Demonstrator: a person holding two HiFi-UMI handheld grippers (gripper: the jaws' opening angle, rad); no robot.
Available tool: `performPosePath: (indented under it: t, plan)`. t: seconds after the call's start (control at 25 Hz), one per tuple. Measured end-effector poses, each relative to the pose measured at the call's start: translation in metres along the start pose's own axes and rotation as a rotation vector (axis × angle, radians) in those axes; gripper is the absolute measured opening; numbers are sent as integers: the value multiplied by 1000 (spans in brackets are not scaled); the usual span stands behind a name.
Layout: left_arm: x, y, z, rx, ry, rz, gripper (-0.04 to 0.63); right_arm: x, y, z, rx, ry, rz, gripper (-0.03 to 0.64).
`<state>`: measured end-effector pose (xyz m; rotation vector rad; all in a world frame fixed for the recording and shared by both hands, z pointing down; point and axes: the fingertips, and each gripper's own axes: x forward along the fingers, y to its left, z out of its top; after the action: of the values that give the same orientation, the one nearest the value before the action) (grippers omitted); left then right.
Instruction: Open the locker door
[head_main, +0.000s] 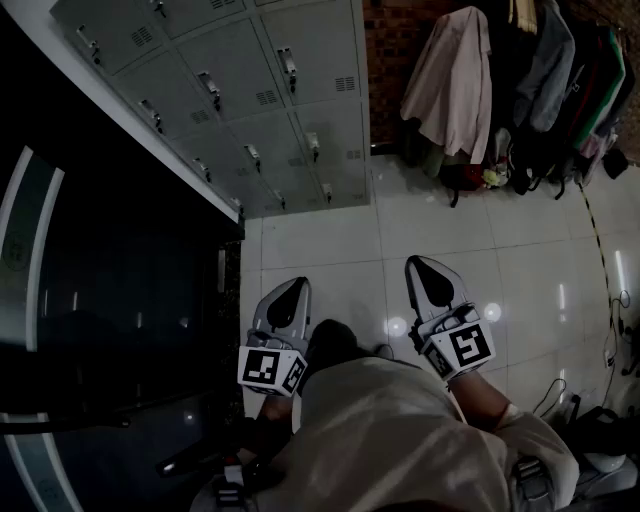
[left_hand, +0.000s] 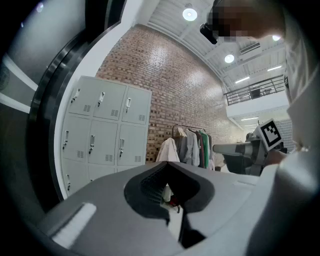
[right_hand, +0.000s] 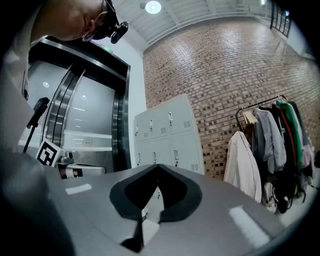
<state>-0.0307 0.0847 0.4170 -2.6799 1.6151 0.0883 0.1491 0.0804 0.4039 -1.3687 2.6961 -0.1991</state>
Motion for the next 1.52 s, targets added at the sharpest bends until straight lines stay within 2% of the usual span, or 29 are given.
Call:
performPosePath:
  t: [0.12,0.28,0.44,0.64,0.96,1.2,1.28,1.52]
  plan:
    - [11,15,-15,-6,30,11,64,9,-9,-4,-6,-6,-15,0]
    - [42,32,-26,-8,16,0,64,33,-33,-16,-16,23,-37,2]
    - [80,56,-31,-12,1,-23,64,76,-51,-17,-12,-7,-45,1]
    - [122,124,-58,-48,26,-27,64,149,-63,-39,-17,28,-56,0]
    - [192,209,-56,-30,-3,-55,64,250,-79,-48,-18,27,-72,2]
    - [213,255,-67,-72,35,-59,64,311,-75,-39,-16,-17,-64,2]
    - [223,270,-69,-74,39,-55,64,332,-80,-34,-24,-68,-67,2]
    - [252,319,-97,-49,56,11,64,381,-97,-72,-58,98,-85,2]
